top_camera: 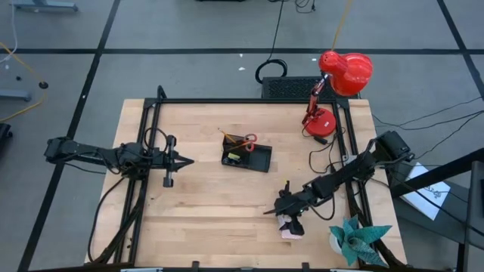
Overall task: Pick and place office supplies into organizer
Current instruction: Put the sticky note into the desk organizer
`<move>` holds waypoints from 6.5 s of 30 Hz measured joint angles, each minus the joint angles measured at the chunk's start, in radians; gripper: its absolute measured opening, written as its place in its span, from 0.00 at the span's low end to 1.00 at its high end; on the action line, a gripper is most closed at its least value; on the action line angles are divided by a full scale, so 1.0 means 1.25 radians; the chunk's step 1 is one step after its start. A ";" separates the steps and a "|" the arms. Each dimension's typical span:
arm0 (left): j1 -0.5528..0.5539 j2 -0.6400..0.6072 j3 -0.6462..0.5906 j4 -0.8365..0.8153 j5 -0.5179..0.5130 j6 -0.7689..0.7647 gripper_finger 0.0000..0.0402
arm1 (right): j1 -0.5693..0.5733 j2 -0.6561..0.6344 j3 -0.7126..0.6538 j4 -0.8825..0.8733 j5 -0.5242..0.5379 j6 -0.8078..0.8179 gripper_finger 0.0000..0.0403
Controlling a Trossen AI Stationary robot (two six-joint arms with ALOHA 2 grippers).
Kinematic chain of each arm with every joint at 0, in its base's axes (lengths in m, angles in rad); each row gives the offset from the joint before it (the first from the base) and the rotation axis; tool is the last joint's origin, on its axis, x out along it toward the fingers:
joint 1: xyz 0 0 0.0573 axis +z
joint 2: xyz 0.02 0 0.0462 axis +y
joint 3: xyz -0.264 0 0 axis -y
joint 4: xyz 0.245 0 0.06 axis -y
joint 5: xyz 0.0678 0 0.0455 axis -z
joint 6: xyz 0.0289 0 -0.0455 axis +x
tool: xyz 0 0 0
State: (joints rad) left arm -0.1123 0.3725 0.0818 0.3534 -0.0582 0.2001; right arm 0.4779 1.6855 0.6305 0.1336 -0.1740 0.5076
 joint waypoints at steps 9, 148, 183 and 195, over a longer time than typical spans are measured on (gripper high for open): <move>0.000 0.000 0.000 0.000 0.000 0.003 0.03 | 0.001 0.008 0.000 -0.042 0.031 -0.054 0.68; 0.000 0.000 0.000 -0.119 0.004 0.004 0.02 | -0.048 0.041 0.207 -0.265 -0.041 -0.501 0.02; 0.000 0.000 0.000 -0.118 0.003 0.001 0.03 | -0.287 -0.260 0.207 -0.244 0.393 -0.357 0.00; 0.000 0.000 0.000 -0.121 0.004 0.002 0.02 | -0.433 -0.317 0.208 -0.334 0.303 -0.068 0.00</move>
State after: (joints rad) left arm -0.1123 0.3729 0.0822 0.2019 -0.0532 0.2021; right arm -0.0632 1.2892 0.8906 -0.2841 0.2042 0.4226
